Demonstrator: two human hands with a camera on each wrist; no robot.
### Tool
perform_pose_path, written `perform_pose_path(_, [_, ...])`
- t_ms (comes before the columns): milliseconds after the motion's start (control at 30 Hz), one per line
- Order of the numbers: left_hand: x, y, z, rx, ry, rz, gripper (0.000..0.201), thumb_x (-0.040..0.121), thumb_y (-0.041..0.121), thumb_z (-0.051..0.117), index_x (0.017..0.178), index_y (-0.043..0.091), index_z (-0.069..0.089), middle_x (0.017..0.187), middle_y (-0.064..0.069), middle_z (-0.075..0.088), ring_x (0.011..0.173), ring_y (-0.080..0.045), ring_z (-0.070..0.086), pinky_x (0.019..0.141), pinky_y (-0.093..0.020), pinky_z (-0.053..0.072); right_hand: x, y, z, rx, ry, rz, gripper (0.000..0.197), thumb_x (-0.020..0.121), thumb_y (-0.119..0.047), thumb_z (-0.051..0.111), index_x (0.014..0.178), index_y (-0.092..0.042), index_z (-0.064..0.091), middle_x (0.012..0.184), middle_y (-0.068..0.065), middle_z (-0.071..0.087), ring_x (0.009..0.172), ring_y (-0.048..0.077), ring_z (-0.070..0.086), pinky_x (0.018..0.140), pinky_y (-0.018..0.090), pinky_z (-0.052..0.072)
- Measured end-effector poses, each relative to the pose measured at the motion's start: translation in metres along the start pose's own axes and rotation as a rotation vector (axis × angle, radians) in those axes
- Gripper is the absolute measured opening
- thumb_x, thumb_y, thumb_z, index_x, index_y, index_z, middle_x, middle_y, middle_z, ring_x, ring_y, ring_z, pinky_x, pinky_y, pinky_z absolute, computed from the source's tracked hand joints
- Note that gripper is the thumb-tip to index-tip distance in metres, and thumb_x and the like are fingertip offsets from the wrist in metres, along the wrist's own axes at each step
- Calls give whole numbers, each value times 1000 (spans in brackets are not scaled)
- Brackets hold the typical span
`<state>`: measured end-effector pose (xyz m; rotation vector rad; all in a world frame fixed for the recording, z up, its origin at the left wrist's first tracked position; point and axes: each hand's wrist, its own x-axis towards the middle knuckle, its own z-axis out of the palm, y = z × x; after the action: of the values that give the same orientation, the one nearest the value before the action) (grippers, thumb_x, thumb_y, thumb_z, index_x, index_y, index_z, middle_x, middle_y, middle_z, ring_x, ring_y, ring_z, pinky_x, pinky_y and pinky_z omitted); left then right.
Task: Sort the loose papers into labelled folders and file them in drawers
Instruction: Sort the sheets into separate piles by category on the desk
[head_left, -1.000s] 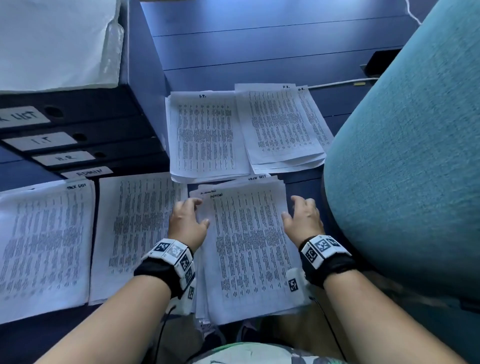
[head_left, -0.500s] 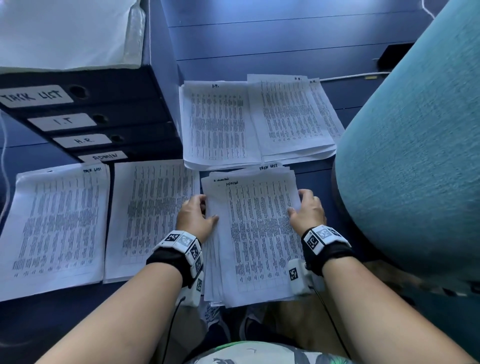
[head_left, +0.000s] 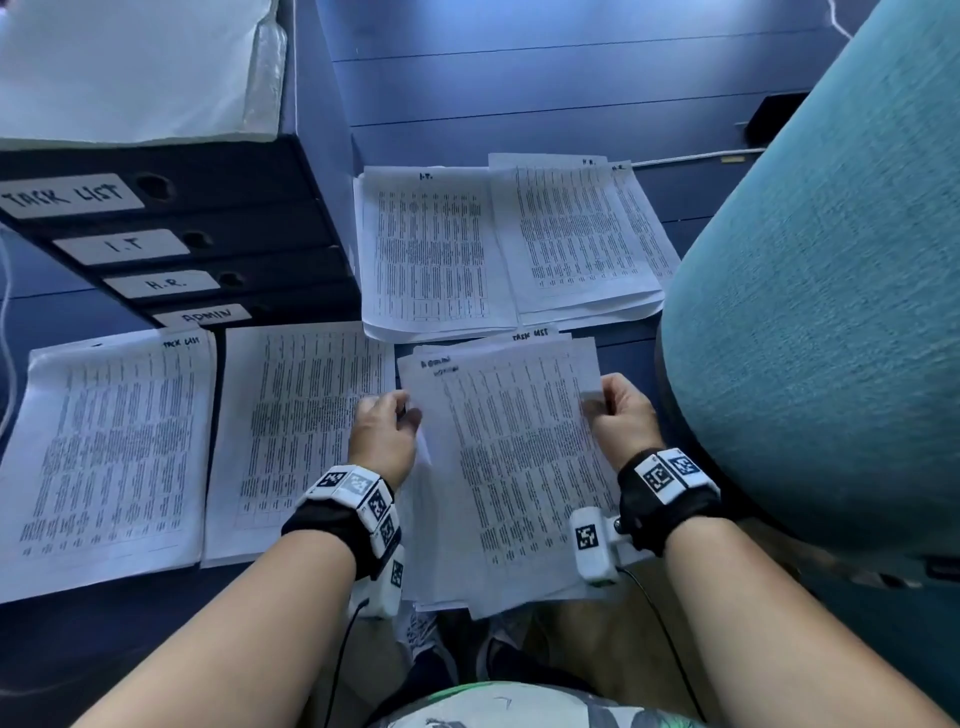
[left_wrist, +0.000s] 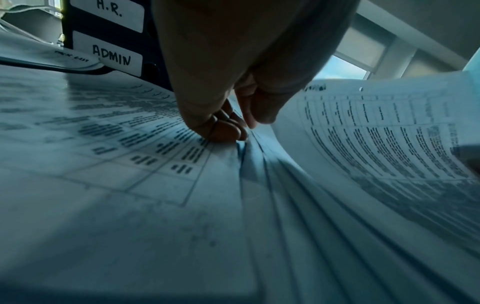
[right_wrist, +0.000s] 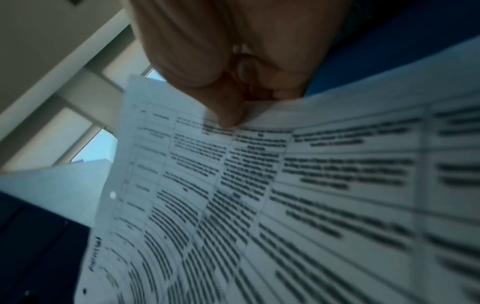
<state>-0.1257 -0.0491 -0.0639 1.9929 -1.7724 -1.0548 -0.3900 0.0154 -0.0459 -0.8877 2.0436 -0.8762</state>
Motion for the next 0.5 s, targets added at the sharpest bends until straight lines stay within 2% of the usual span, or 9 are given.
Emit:
perform_pose_path(100, [0, -3, 2, 29, 7, -45, 27, 96, 24, 57, 119, 10, 59, 117, -12, 55, 105, -28, 56, 91, -33, 43, -3, 2, 3, -92, -82, 27, 21, 90, -5, 54, 74, -17, 59, 77, -2, 63, 70, 15, 56, 56, 24, 43])
perform_pose_path(167, [0, -3, 1, 15, 31, -44, 29, 94, 28, 62, 119, 13, 60, 113, -8, 63, 102, -25, 59, 89, -32, 46, -3, 4, 4, -159, -42, 34, 23, 88, -7, 55, 67, -18, 54, 82, 1, 57, 74, 17, 52, 58, 24, 38])
perform_pose_path(233, [-1, -2, 1, -5, 37, -44, 32, 89, 31, 68, 116, 15, 61, 107, -5, 66, 97, -22, 61, 86, -31, 47, -2, 5, 5, -186, 3, 63, 21, 86, -12, 55, 66, -19, 53, 87, 6, 56, 78, 20, 52, 63, 25, 39])
perform_pose_path(333, [-4, 1, 1, 10, 25, -8, 39, 86, 30, 71, 121, 17, 61, 113, -9, 62, 99, -23, 60, 89, -31, 46, 3, 1, 6, -97, 75, 145, 9, 79, -10, 49, 74, -10, 56, 87, 9, 60, 73, 23, 54, 59, 27, 40])
perform_pose_path(400, [-6, 3, 0, 57, 18, 14, 44, 87, 29, 71, 127, 17, 59, 121, -11, 55, 104, -25, 57, 93, -32, 44, 8, 0, 5, -88, 115, 163, 13, 78, -8, 46, 83, -5, 58, 93, 11, 61, 75, 25, 56, 58, 26, 40])
perform_pose_path(500, [-6, 5, 2, 79, -6, 6, 41, 84, 27, 73, 122, 16, 61, 125, -10, 48, 102, -22, 53, 92, -26, 40, 9, 0, 8, -84, 85, 147, 8, 81, -14, 51, 81, -9, 58, 99, 10, 60, 82, 25, 59, 59, 25, 41])
